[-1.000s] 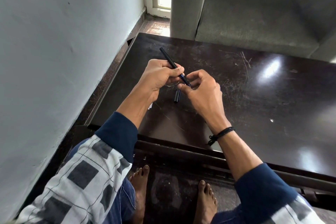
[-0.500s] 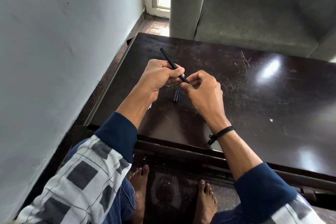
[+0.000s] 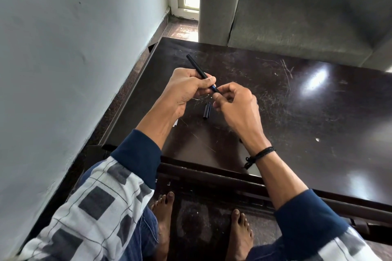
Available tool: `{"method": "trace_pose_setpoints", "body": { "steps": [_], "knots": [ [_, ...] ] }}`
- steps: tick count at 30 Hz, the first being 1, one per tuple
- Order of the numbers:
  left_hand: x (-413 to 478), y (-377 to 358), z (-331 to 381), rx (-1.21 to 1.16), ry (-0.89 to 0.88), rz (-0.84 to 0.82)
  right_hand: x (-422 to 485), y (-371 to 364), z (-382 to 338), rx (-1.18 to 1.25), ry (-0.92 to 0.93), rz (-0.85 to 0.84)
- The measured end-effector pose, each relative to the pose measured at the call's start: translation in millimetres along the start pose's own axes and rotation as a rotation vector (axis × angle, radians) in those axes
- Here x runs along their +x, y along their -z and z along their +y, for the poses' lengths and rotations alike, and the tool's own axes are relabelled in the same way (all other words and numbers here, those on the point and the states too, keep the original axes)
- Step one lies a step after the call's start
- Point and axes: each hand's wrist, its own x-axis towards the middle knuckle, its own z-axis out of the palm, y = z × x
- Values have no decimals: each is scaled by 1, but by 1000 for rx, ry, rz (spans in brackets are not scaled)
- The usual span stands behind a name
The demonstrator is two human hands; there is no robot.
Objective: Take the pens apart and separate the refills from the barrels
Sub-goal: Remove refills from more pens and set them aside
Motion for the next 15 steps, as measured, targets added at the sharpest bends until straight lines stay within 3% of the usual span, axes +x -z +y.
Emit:
{"method": "trace_pose_setpoints", "body": {
  "steps": [15],
  "knots": [
    [1,1,-2,17,-7,7,0,3,0,-44,-17,6]
  ]
}}
